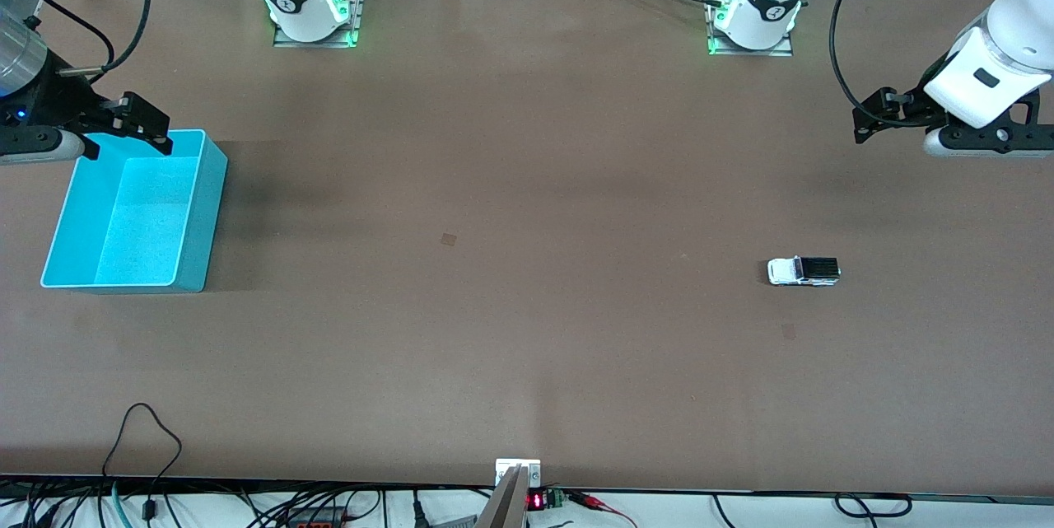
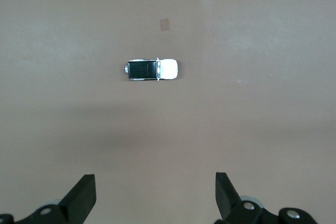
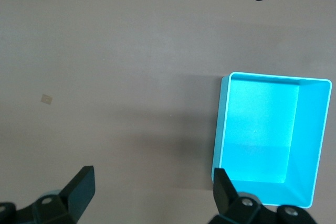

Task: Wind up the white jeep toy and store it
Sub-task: 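Move the left gripper toward the white toy jeep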

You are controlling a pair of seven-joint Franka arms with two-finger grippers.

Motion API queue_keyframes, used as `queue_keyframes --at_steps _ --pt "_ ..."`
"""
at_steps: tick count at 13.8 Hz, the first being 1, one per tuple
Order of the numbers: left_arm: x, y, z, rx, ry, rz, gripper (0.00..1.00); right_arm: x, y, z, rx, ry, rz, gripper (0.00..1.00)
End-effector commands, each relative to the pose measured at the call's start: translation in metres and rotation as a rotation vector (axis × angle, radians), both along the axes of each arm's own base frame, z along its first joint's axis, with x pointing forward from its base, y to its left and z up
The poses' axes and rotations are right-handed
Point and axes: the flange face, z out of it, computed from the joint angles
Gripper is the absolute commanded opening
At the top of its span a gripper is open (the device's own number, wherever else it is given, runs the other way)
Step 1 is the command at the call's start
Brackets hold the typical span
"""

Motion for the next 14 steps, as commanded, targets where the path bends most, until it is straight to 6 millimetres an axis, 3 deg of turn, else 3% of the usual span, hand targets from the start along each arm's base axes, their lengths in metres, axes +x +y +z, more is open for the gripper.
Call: queue_keyframes --at_steps 1,8,14 --pt "0.004 0.0 0.005 -0.025 0.01 -0.018 1.0 -0.004 -0.001 0.005 -0.01 0.002 0.007 1.0" --pt "0.0 0.001 -0.002 -0.026 0.063 -0.013 1.0 -0.004 -0.001 0.005 -0.01 0.002 0.007 1.0" --pt "0.001 -0.004 -0.039 -0.047 0.217 -0.041 1.0 -0.004 0.001 0.005 -0.01 0.002 0.01 1.0"
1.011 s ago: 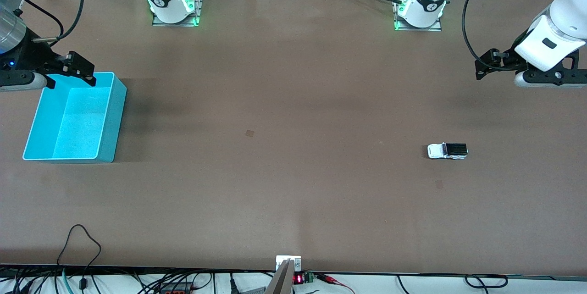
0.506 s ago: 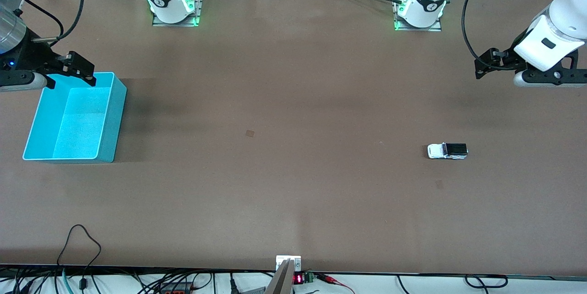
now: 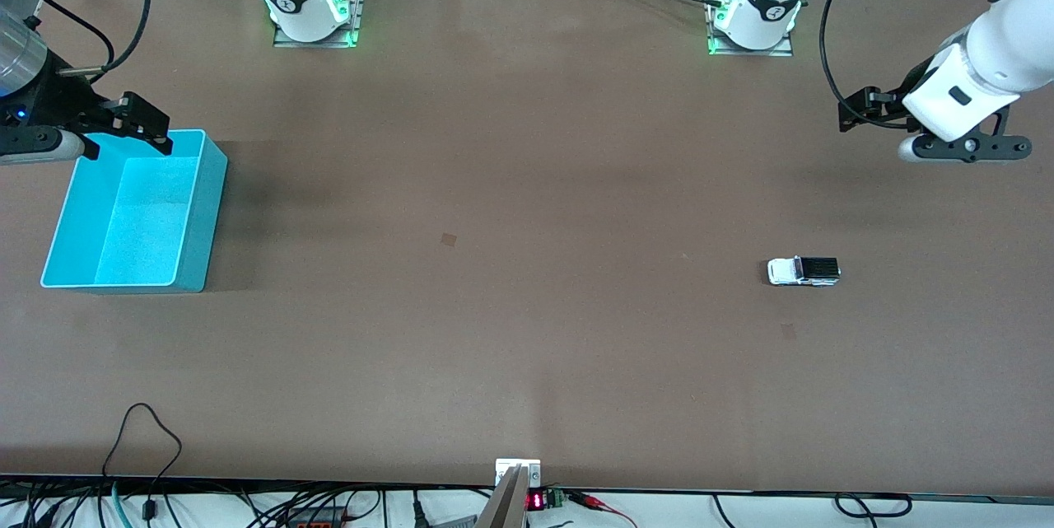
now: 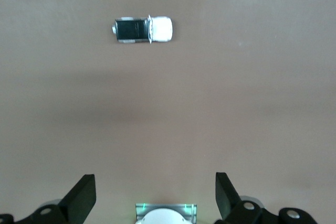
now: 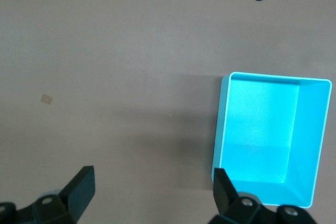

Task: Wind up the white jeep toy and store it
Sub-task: 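Move the left gripper toward the white toy jeep, then lower the open left gripper over the white jeep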

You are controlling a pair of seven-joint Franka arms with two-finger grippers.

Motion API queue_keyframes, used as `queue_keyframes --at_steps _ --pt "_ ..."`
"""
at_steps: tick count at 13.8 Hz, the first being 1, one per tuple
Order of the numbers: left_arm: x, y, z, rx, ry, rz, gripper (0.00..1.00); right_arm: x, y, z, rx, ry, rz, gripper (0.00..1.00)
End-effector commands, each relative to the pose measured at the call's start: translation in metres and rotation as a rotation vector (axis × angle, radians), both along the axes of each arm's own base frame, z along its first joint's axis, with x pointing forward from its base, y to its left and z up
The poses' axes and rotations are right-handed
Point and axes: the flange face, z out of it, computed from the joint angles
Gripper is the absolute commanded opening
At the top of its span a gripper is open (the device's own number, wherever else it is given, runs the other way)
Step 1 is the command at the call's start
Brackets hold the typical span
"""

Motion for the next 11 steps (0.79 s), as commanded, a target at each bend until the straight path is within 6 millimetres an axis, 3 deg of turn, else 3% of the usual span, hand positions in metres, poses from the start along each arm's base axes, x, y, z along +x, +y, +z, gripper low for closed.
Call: queue_keyframes --at_steps 1,6,11 --pt "0.007 -0.003 -0.006 -0.034 0.035 -0.085 1.0 -0.004 -0.001 0.005 -0.01 0.002 0.007 1.0" --pt "0.063 0.019 -0.066 -0.121 0.111 -0.411 1.0 -0.004 -0.001 0.005 -0.01 0.002 0.007 1.0" --pt "0.095 0.028 -0.137 -0.174 0.124 -0.861 1.0 -0.004 0.001 0.005 -0.01 0.002 0.01 1.0"
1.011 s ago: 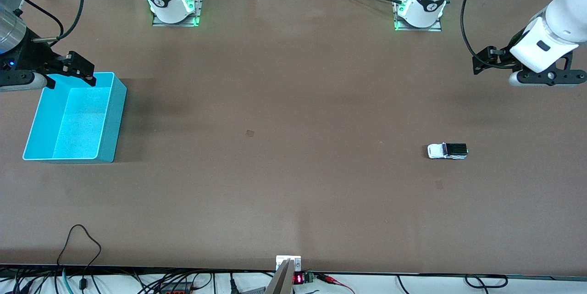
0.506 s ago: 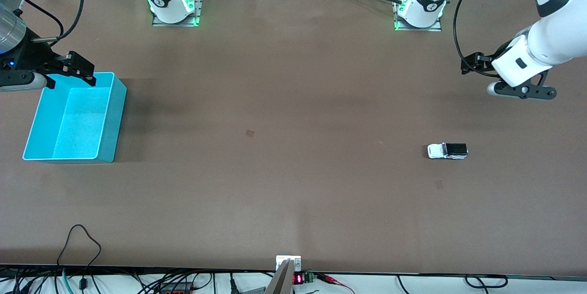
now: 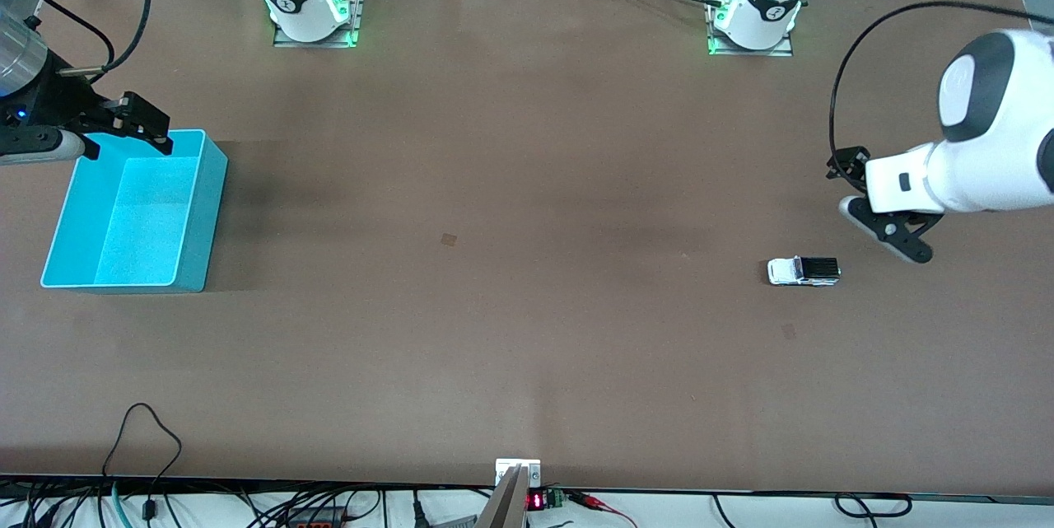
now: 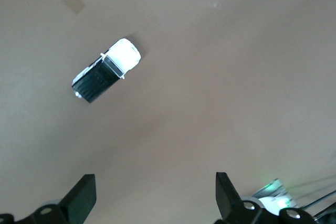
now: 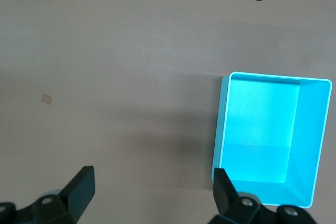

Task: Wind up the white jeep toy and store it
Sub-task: 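Lower the open left gripper over the white jeep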

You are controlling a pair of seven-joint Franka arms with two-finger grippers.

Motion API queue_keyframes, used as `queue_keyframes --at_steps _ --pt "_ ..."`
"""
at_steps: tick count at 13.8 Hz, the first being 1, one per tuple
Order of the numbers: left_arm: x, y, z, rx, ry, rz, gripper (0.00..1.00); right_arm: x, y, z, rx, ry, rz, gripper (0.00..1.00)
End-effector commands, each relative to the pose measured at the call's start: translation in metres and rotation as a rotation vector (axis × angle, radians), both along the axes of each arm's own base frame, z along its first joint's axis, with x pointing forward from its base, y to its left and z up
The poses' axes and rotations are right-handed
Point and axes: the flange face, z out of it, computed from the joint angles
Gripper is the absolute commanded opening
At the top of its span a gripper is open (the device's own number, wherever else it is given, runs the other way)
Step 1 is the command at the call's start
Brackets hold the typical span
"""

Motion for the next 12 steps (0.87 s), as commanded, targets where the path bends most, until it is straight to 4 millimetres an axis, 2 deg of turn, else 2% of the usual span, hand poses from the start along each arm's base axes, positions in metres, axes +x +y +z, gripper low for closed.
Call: queue_keyframes --at_steps 1,3,7,9,12 --pt "0.02 0.003 -0.038 -0.049 -0.019 -0.282 1.0 -0.004 0.001 0.005 -0.01 0.002 0.01 1.0" --pt "0.019 0.006 -0.07 -0.051 -0.059 -0.446 1.0 -0.004 0.0 0.005 -0.01 0.002 0.008 1.0" --pt "0.004 0.018 -0.131 -0.077 -0.164 -0.718 1.0 -0.004 0.001 0.005 -0.01 0.002 0.01 1.0" --pt "-0.006 0.027 -0.152 -0.088 -0.184 -0.752 1.0 -0.004 0.0 0.005 -0.01 0.002 0.008 1.0" --pt "-0.006 0.031 -0.181 -0.096 -0.206 -0.771 1.0 -0.004 -0.001 0.006 -0.01 0.0 0.007 1.0"
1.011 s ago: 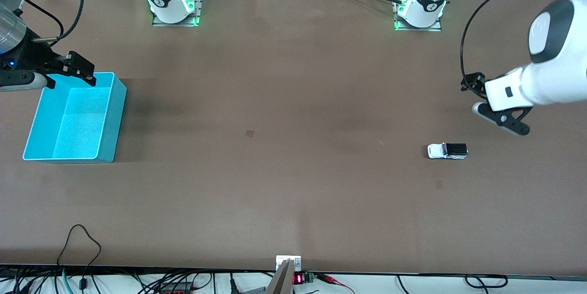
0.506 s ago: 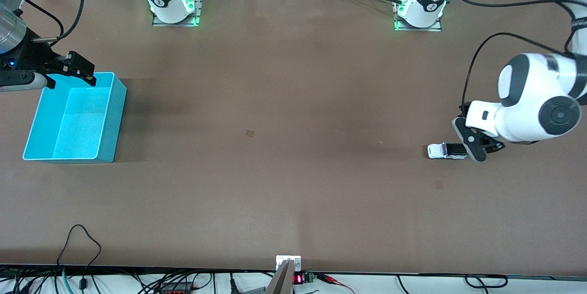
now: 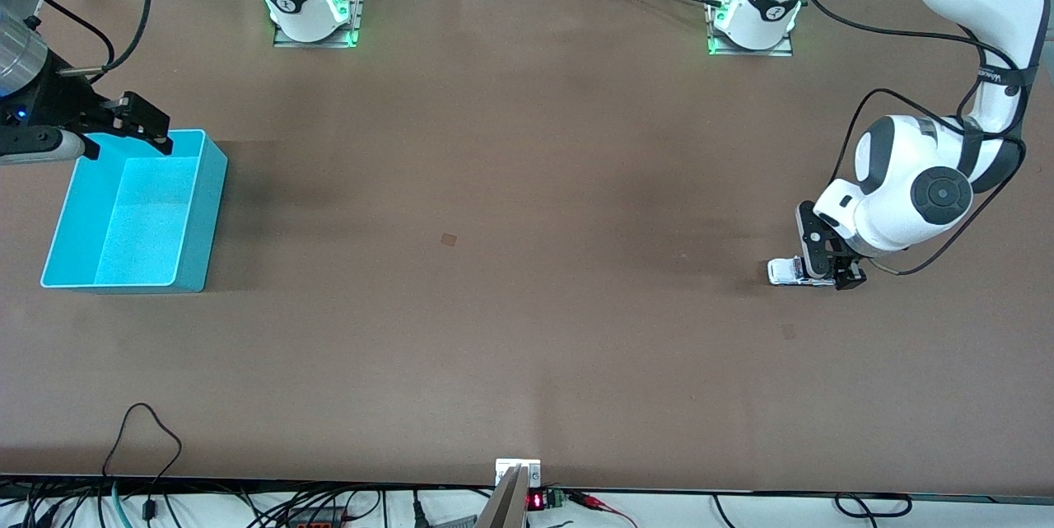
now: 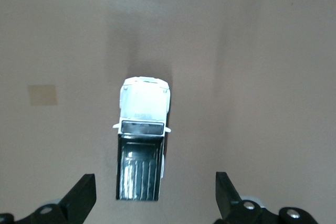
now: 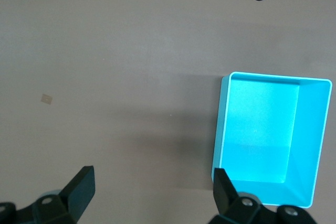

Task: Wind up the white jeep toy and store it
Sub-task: 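Lower the open left gripper over the white jeep, then close the left gripper on the jeep and press it down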

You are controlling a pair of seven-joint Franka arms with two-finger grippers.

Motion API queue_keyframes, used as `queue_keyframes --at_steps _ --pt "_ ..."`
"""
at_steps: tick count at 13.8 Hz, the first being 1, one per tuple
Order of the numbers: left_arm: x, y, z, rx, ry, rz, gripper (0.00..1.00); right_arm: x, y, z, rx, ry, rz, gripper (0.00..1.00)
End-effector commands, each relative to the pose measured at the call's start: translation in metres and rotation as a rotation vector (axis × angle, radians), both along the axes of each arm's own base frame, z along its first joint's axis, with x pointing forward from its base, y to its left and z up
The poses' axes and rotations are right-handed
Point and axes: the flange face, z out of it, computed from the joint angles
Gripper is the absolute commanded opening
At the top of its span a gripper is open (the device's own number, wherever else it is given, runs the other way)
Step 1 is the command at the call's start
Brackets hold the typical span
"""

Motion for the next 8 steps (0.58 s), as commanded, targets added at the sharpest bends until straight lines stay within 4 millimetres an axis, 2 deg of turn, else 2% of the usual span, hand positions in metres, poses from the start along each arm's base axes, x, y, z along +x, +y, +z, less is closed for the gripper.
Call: queue_keyframes --at_steps 1,7,8 --pt "0.001 0.005 -0.015 0.0 -0.032 -0.047 1.0 -0.004 -0.001 0.006 -0.01 0.002 0.006 1.0" --pt "0.007 0.01 -0.042 -0.019 -0.085 -0.079 1.0 -0.004 0.001 0.006 -0.01 0.0 0.009 1.0" --pt "0.006 0.011 -0.043 -0.018 -0.082 -0.078 0.97 -0.004 0.001 0.006 -0.01 0.002 0.009 1.0"
